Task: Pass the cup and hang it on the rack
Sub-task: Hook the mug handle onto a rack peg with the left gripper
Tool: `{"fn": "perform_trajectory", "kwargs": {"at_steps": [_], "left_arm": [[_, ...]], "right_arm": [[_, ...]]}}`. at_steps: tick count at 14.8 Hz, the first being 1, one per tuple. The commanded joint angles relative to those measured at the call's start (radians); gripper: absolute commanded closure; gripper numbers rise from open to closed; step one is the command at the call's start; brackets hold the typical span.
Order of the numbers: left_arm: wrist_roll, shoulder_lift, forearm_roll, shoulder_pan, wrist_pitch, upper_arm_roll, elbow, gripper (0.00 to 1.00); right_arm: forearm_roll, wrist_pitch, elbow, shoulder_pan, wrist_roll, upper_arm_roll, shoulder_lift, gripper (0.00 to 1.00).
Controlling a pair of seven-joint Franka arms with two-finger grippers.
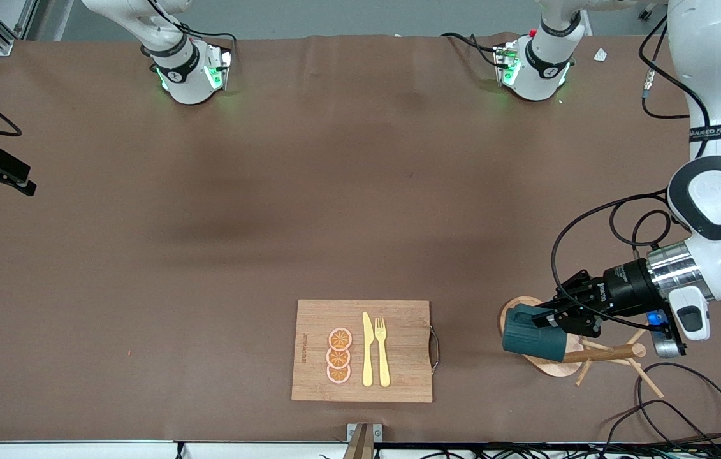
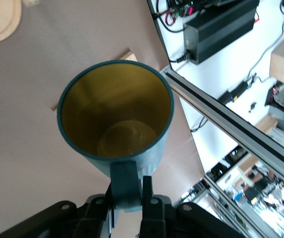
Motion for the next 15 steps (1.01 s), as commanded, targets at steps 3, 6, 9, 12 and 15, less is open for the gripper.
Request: {"fn": "perform_trajectory", "kwargs": {"at_steps": [3, 6, 9, 12, 15], "left_arm": [[0.035, 0.029, -0.075, 0.027, -0.020, -0.006, 0.004, 1.00], [0.041, 0.042, -0.137, 0.060, -0.020, -0.006, 0.002, 1.00], [0.042, 0.051, -0.142, 0.061, -0.020, -0.006, -0.007, 1.00], [0.040, 0.057, -0.157, 0.077, -0.027, -0.006, -0.011, 1.00], [0.042, 0.066, -0.157, 0.107, -0.049, -0.007, -0.010, 1.00]], "right_arm": [[-0.017, -0.005, -0.006, 0.009, 0.021, 0.001, -0.009, 0.00], [-0.017, -0.005, -0.006, 0.009, 0.021, 0.001, -0.009, 0.00], [-0.017, -0.007, -0.006, 0.013, 0.021, -0.001, -0.009, 0.00], [-0.017, -0.007, -0.006, 0.013, 0.021, -0.001, -0.009, 0.00], [-0.021, -0.007, -0.006, 0.015, 0.021, -0.001, -0.009, 0.00]]}}
